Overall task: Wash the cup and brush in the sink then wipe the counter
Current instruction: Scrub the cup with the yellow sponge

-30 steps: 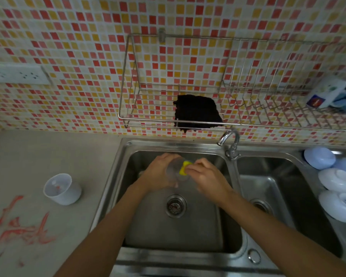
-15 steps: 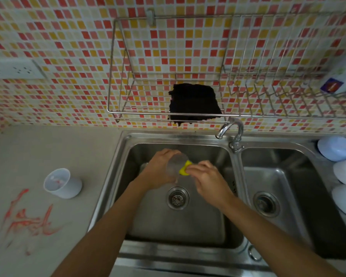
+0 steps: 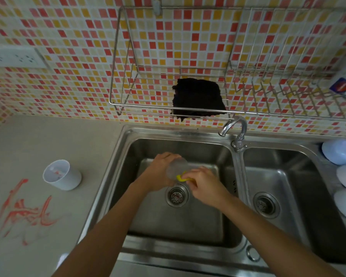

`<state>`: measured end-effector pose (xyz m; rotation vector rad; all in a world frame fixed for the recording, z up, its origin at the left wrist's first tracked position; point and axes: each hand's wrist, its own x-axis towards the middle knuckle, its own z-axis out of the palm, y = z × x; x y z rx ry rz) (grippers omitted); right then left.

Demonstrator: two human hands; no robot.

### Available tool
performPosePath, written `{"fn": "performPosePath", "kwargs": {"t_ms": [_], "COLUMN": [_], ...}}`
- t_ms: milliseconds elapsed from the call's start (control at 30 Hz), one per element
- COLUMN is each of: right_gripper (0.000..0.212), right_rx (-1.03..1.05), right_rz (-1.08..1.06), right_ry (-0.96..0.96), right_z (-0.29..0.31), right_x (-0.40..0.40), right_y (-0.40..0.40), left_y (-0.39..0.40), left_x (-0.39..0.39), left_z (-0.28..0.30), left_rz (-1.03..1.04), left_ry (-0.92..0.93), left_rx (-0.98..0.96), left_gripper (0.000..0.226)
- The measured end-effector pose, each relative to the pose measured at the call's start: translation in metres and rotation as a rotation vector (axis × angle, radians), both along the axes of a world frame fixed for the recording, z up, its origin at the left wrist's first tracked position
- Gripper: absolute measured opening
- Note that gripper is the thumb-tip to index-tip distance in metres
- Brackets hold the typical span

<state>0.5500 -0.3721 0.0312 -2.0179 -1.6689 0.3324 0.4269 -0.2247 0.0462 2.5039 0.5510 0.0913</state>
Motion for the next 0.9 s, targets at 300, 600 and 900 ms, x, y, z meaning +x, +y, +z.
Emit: {"fn": "performPosePath", "kwargs": {"t_ms": [300, 600, 900], "right_gripper": [0.041, 0.023, 0.030], "right_rx": [0.156, 0.132, 0.140], "right_rz": [0.140, -0.117, -0.165], "right_ry": [-0.225, 0.040, -0.039], "right_z": [0.009, 0.007, 0.005], "right_x": [0.025, 0.002, -0.008], "right_y": [0.010, -0.005, -0.011], "left_y": [-0.004, -0.002, -0.004], "left_x": [-0.006, -0.004, 0.005], "left_z": [0.004, 0.010, 0.015], "left_rz": [0.040, 0.036, -0.012], "left_ry": [-0.012, -0.043, -0.099], "left_rx": [-0.130, -0.049, 0.098], "left_gripper": [0.090, 0.086, 0.082]}}
